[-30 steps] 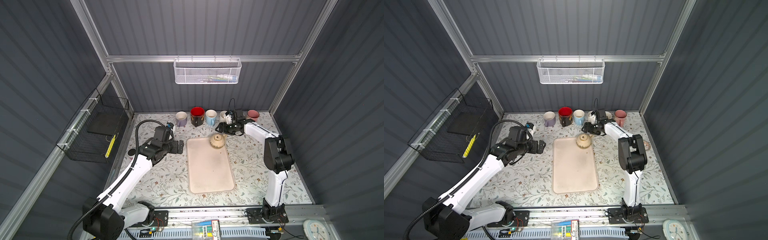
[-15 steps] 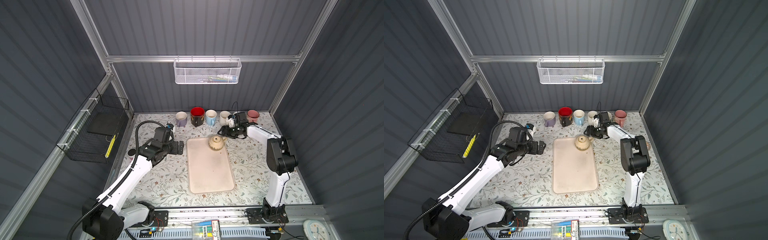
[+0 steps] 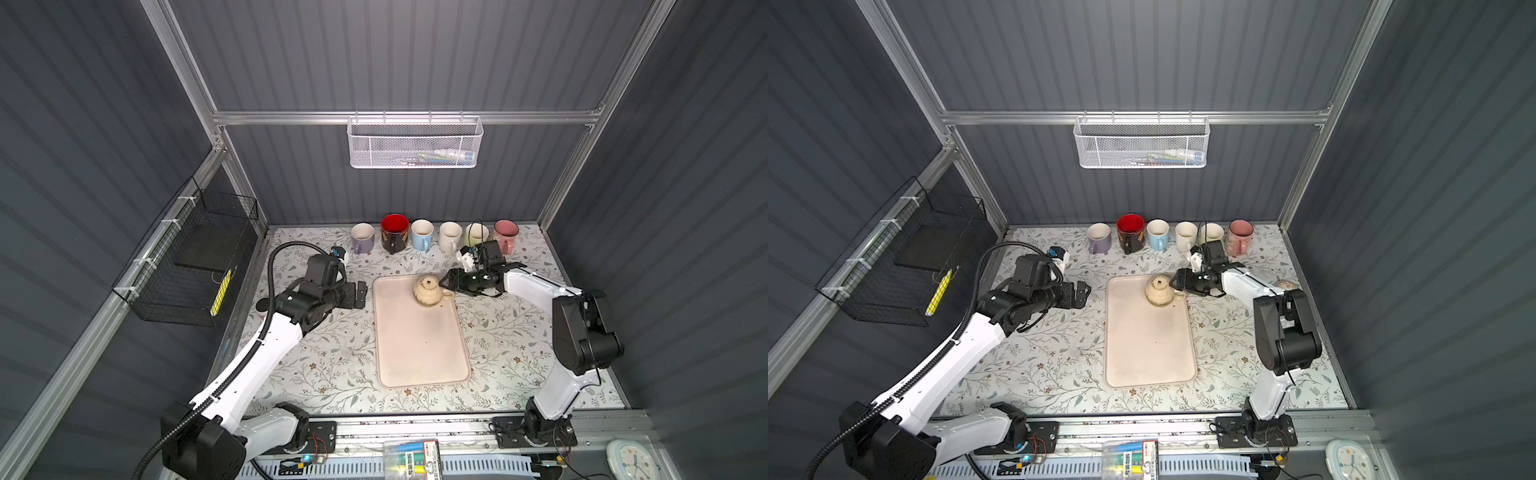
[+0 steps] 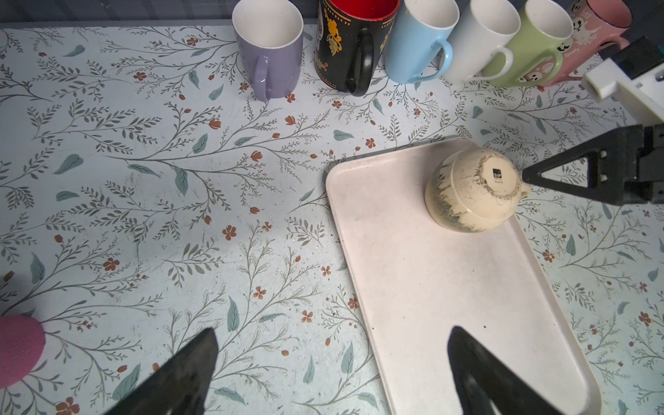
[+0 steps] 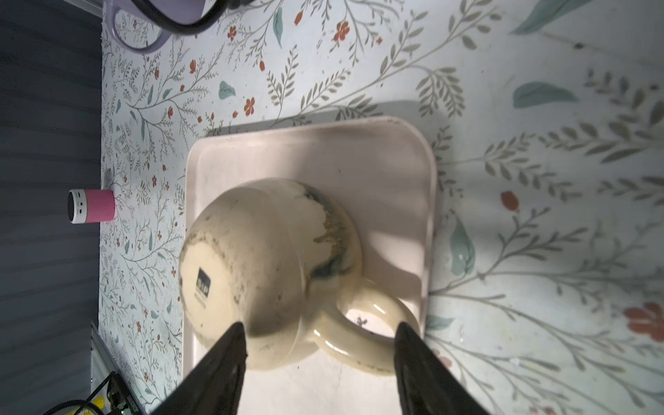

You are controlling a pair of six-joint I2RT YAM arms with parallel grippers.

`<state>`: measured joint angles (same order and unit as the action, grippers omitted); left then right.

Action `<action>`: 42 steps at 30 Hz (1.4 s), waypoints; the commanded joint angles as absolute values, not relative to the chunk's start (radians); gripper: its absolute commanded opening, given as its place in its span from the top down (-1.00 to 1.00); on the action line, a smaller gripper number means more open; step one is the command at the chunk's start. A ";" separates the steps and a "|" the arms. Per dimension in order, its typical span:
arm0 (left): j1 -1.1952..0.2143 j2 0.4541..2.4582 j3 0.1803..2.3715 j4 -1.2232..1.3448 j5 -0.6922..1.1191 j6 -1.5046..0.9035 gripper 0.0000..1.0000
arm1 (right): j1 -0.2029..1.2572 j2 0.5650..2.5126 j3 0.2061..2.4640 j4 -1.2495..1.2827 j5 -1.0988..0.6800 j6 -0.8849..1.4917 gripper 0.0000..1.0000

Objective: Turn the mug right side up
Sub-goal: Rotate the mug on the tray, then pick up the mug from the tray.

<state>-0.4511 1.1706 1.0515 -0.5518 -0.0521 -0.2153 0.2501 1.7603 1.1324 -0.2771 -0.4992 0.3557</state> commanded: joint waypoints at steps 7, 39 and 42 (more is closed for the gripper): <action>-0.457 1.144 1.034 -0.543 -0.039 -0.230 -0.99 | 0.337 1.678 1.050 -0.307 -0.586 0.290 -0.30; -0.457 1.142 0.960 -0.463 0.067 -0.245 -0.99 | 0.493 1.894 1.484 -0.878 -0.043 -0.178 -0.14; -0.457 1.143 0.956 -0.462 0.067 -0.244 -0.99 | 0.498 1.922 1.506 -0.874 -0.044 -0.179 -0.09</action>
